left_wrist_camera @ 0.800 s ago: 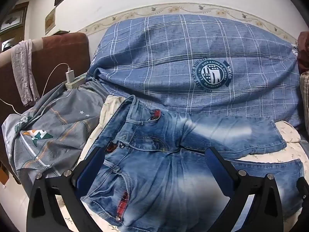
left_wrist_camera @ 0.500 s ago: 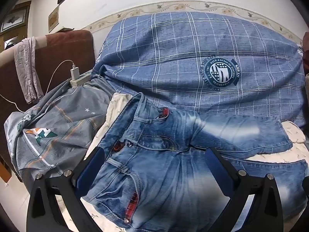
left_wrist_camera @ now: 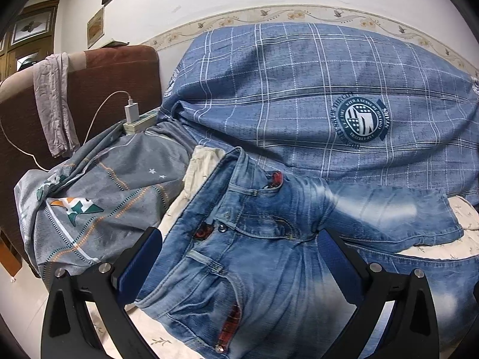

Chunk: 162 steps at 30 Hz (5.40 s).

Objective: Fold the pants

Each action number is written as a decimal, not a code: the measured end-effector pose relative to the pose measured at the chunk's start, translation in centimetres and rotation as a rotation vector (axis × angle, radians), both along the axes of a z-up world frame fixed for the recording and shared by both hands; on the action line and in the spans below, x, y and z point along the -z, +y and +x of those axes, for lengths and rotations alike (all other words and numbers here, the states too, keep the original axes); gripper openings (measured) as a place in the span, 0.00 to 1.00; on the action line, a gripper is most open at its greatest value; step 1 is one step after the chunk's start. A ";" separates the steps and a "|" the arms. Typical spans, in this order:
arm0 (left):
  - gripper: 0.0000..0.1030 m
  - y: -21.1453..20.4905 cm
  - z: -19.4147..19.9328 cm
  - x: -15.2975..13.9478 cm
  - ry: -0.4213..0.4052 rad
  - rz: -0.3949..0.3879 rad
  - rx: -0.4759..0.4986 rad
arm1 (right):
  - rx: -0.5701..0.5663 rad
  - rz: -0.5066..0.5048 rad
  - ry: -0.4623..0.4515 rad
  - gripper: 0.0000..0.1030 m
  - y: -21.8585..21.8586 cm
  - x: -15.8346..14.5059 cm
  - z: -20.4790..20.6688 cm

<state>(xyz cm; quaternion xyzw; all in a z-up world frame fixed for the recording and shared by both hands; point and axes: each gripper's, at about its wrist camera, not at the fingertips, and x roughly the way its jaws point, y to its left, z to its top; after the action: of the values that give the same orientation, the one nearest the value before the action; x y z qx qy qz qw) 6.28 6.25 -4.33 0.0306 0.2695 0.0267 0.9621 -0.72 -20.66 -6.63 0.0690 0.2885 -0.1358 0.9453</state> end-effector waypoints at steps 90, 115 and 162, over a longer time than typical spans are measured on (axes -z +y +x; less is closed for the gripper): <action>0.13 5.9 16.7 -5.2 0.264 -0.279 0.298 | -0.048 0.185 0.134 0.10 -15.9 -5.6 12.8; 0.39 12.5 -2.1 5.4 0.341 -0.158 0.391 | -0.092 0.303 0.458 0.16 -12.7 3.7 -7.3; 0.66 -3.8 -4.6 9.7 0.380 0.006 0.531 | 0.250 0.305 0.190 0.10 -15.9 1.7 2.3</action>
<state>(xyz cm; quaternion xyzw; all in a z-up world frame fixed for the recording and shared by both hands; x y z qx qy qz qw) 1.70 2.50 -14.01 0.1073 0.4268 -0.2306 0.8679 1.56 -36.58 -8.32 0.2334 0.3827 -0.2124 0.8683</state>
